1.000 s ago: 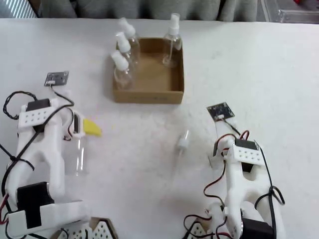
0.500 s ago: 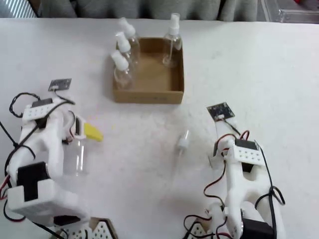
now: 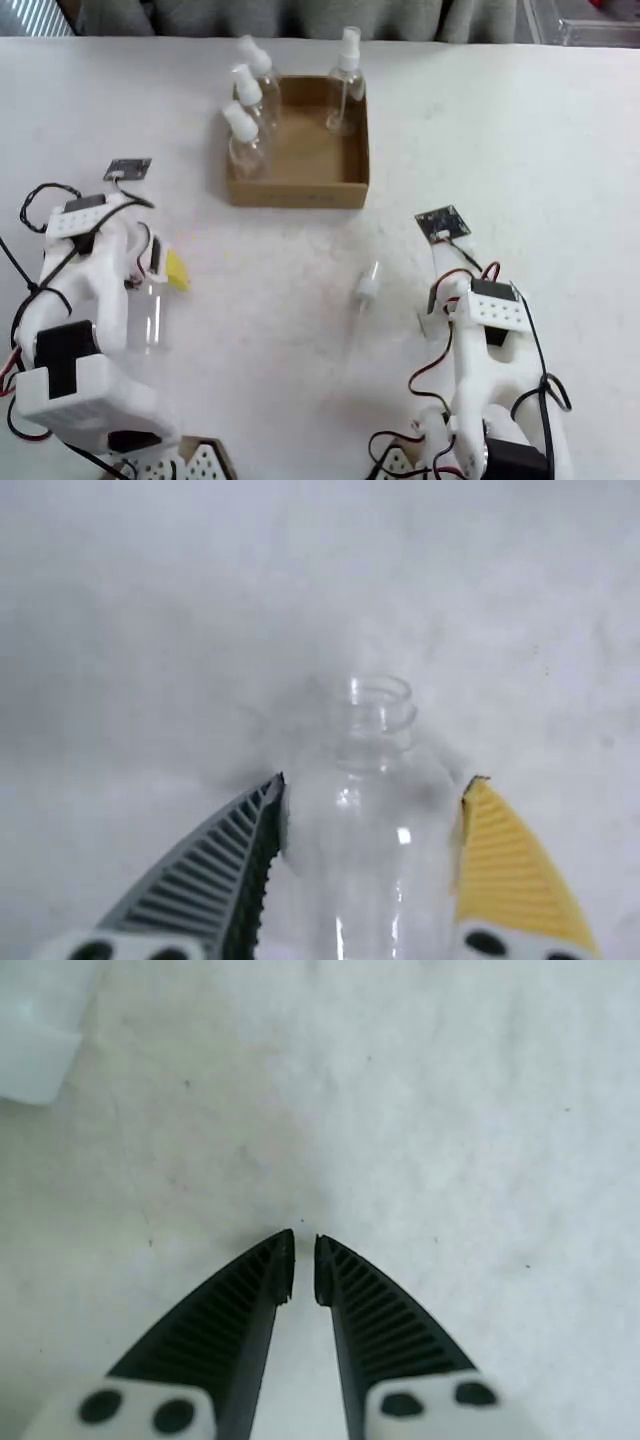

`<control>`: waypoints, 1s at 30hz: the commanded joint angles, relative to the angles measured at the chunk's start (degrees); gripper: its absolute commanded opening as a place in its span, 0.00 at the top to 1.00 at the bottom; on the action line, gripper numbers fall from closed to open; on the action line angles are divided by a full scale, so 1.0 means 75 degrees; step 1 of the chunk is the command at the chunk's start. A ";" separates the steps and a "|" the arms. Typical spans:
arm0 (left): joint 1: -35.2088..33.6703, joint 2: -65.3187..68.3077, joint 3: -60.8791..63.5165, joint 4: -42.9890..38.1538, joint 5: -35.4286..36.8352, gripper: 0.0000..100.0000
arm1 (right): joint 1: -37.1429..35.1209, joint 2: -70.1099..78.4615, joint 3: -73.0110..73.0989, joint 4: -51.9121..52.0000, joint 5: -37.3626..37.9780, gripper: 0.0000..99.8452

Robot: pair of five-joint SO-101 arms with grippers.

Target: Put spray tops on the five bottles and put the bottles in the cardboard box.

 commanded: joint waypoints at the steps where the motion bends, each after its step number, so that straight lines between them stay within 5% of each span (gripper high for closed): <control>1: 0.0135 -0.0111 -0.0152 0.0082 -0.0176 0.70 | -0.0064 -0.0100 -0.0012 -0.0029 0.0023 0.98; 13: 0.0604 -0.0111 -0.0211 0.0363 -0.0117 0.69 | -0.0076 -0.0100 -0.0012 -0.0076 0.0023 0.98; 25: 0.3628 -0.1940 -0.0645 0.1770 0.2520 0.69 | -0.0158 -0.0100 -0.0012 -0.0088 0.0023 0.98; 30: 0.4237 -0.2421 -0.0762 0.1817 0.2743 0.69 | -0.0147 -0.0100 -0.0012 -0.0088 0.0023 0.98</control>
